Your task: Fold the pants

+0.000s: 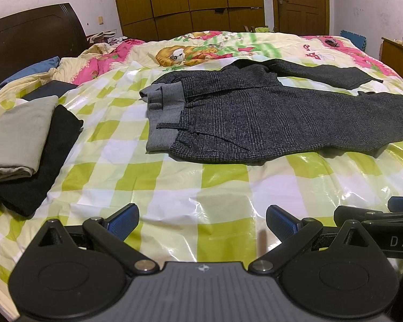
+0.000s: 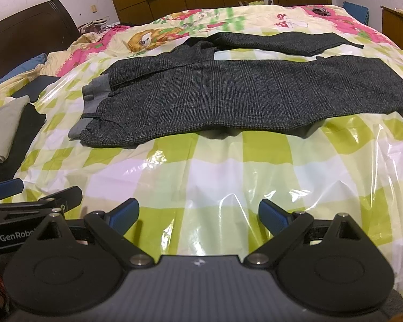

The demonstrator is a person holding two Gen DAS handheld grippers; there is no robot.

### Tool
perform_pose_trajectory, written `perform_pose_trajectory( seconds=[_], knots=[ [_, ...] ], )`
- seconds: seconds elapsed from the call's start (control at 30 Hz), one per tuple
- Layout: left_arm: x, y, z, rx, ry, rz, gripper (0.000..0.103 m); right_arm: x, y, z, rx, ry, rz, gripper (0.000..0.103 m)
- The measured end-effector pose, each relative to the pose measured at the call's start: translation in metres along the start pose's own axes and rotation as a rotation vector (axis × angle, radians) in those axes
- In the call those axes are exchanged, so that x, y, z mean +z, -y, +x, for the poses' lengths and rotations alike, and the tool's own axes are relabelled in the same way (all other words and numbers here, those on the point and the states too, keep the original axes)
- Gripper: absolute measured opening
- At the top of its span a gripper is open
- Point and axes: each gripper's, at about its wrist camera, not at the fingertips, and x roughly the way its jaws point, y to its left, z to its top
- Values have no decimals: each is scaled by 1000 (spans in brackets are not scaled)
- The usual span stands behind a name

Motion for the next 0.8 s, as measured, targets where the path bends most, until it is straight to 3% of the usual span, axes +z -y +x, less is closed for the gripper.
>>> perform_pose_trajectory(
  seconds=[0.8],
  knots=[
    [-4,2,2,-6,-5,-1,103,0,0,1,1,-8,4,96]
  ],
)
